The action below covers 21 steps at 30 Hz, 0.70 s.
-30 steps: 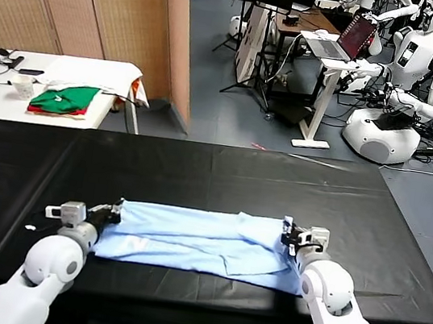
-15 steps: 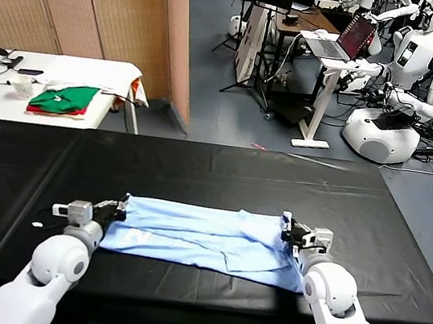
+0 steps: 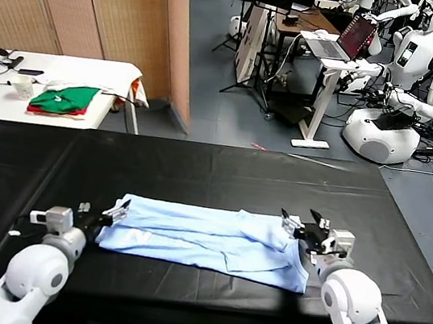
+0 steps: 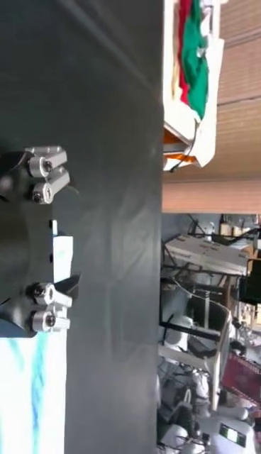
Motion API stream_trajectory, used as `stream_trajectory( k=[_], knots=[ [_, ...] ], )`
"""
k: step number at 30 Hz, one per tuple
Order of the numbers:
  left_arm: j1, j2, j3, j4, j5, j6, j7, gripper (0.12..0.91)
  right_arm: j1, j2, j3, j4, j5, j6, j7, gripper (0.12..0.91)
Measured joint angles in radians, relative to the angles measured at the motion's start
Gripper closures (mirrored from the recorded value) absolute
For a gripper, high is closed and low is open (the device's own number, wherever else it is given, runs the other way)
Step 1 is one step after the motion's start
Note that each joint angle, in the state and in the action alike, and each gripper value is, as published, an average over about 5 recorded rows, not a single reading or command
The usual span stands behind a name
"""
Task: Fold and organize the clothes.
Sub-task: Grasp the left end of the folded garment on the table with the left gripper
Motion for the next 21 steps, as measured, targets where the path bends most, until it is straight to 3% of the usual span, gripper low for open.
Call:
stream_trajectory(
  k=[6,14,17,21],
  knots=[
    [0.019,-0.029,0.002,0.010,0.025,-0.007,0.013,0.157,-0.055,0.000,0.037,0.064,-0.002,0.000,0.002,0.118],
    [0.033,-0.054,0.006,0.028,0.043,-0.018,0.022,0.573,-0.079,0.006,0.051,0.100,-0.008,0.000,0.004,0.118],
    [0.039,-0.064,0.006,0.031,0.052,-0.022,0.026,0.668,-0.078,0.007,0.050,0.108,-0.008,-0.001,0.004,0.118],
    [0.037,-0.079,0.006,0.043,0.046,-0.025,0.029,0.734,-0.077,0.008,0.049,0.116,-0.008,-0.002,0.004,0.118]
  ],
)
